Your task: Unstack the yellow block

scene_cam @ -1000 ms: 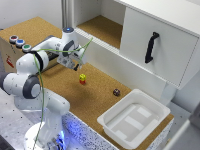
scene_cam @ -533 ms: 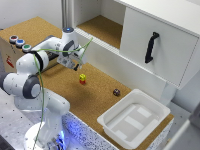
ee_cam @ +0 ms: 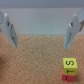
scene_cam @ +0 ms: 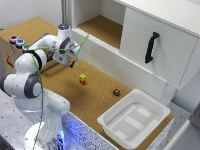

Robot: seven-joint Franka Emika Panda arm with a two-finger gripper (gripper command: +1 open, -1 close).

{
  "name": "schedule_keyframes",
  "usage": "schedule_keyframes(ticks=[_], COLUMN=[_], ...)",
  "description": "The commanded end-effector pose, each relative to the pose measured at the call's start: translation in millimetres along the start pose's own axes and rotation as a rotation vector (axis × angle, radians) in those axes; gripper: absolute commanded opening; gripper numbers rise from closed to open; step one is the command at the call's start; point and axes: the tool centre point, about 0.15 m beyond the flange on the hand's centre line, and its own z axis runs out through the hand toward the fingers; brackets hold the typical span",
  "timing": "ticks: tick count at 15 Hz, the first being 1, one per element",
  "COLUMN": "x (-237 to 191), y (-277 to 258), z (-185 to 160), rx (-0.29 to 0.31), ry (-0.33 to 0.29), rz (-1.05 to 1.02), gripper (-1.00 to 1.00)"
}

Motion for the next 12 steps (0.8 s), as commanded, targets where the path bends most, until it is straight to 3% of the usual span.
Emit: schedule_keyframes(ticks=[1,6,12], x=[26,19,8], y=[-35,-53,-45], z=[27,68,90], rx=[0.026,0.068,0.001], ry=[-0.194,-0.315,-0.338], rz=[-0.013,-0.012,-0.044], gripper=[-1.00,-1.00,-1.00])
